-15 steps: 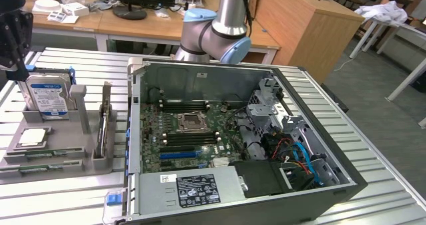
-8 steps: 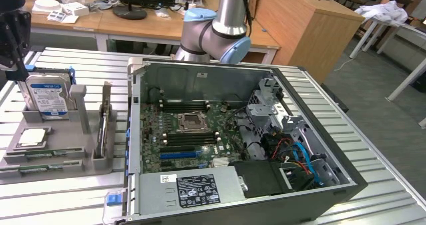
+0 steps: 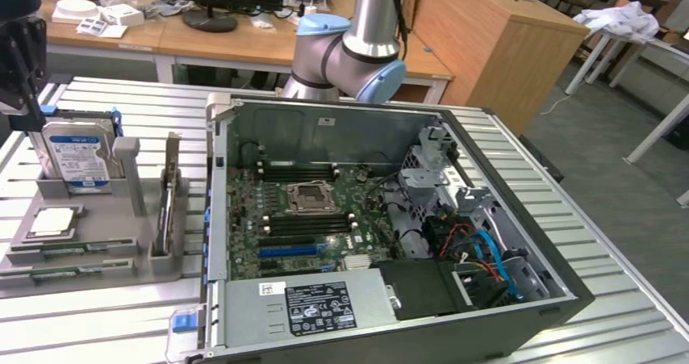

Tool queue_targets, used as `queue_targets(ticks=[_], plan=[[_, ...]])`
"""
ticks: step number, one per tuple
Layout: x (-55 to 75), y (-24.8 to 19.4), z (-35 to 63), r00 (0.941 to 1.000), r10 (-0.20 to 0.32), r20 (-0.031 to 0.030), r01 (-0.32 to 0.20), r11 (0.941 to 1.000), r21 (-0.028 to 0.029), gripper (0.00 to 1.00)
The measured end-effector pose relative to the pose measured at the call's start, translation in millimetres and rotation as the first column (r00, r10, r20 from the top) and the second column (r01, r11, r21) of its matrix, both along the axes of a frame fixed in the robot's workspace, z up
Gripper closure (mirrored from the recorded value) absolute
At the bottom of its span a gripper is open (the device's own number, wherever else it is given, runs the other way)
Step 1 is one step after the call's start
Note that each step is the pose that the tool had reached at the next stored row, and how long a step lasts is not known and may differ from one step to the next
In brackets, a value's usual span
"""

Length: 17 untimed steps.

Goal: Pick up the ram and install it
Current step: 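Pick up the ram and move it above insertion slot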

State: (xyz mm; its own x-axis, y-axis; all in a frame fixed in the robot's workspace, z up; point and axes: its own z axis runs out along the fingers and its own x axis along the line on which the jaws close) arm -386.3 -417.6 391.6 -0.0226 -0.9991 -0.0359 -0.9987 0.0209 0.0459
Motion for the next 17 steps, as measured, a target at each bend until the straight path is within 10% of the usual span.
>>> queue_targets(ticks=[17], plan=[[-0.4,-1.3,0.0,1.0000,0.003,0.0000,-0.003,1.0000,0.0000,0.83]])
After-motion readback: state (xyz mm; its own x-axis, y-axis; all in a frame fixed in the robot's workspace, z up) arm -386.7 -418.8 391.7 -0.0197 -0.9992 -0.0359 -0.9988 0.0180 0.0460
